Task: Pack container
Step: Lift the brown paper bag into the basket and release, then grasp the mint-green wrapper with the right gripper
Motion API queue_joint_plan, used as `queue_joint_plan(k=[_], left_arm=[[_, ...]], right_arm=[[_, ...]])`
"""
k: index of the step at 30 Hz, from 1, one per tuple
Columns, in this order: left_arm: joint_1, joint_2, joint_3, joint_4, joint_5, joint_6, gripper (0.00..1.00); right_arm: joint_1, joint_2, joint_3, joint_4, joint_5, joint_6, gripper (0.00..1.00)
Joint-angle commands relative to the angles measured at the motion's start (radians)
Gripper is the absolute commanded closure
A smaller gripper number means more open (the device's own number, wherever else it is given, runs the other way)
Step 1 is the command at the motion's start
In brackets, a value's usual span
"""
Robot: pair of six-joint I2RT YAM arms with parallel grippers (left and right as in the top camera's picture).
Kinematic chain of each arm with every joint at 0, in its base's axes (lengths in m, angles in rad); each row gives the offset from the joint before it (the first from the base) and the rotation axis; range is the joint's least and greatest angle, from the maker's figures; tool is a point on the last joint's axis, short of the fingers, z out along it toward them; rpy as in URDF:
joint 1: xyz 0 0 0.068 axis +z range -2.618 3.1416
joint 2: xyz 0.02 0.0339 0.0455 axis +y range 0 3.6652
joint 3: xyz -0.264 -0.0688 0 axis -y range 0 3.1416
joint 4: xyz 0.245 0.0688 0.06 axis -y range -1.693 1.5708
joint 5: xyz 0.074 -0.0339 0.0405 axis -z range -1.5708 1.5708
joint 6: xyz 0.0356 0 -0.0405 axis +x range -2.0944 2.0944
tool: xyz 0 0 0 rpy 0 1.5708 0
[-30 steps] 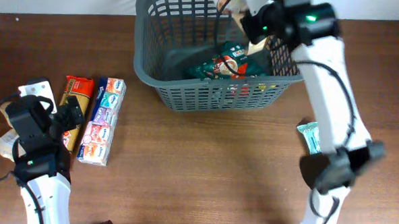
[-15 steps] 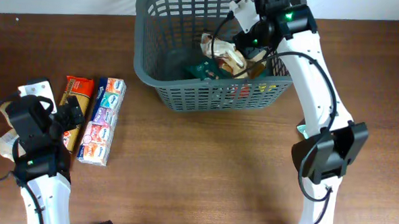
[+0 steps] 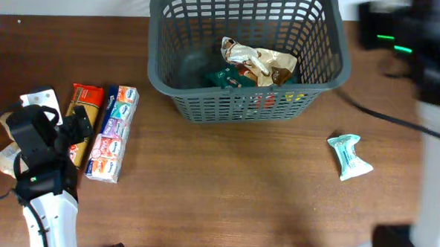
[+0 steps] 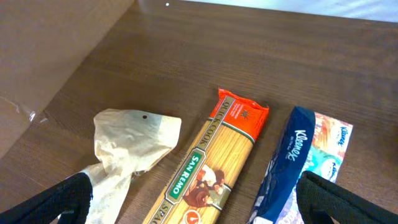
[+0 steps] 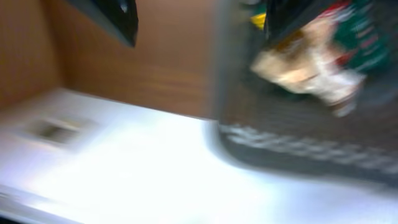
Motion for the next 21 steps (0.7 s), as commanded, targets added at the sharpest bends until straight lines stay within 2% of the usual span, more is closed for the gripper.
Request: queue_joint_plan(k=[1,3,7,9,12,14,18,21], left_arm=[[0.002,0.006,0.013,0.002,-0.008,0.016,0.01],[0.002,0.006,0.013,0.002,-0.008,0.016,0.01],[0.002,0.006,0.013,0.002,-0.008,0.016,0.01],[0.002,0.006,0.013,0.002,-0.008,0.016,0.01],[0.002,0.006,0.013,0.002,-0.008,0.016,0.01],[0.002,0.006,0.013,0.002,-0.008,0.016,0.01],[0.002,0.006,0.013,0.002,-0.008,0.016,0.01],[0.002,0.006,0.013,0.002,-0.008,0.016,0.01]], right_arm=[[-0.158,-0.114,-0.204,0.048,0.010,0.072,0.34],[-0.262,-0.208,-0.380,0.119,-0.022,0.071,0.30],[-0.411,-0.356,-0.736,0.256,-0.050,0.071,0.29],[-0.436,-0.391,-0.881,0.315,-0.060,0.068,0.28],[-0.436,-0.396,-1.093,0.425,-0.063,0.051,0.19],[-0.436,-0.372,-1.215,0.491,-0.101,0.007,0.17],[-0.436,-0.305,-1.333,0.549,-0.171,-0.069,0.17],[-0.429,-0.253,-1.346,0.563,-0.196,-0.124,0.17]])
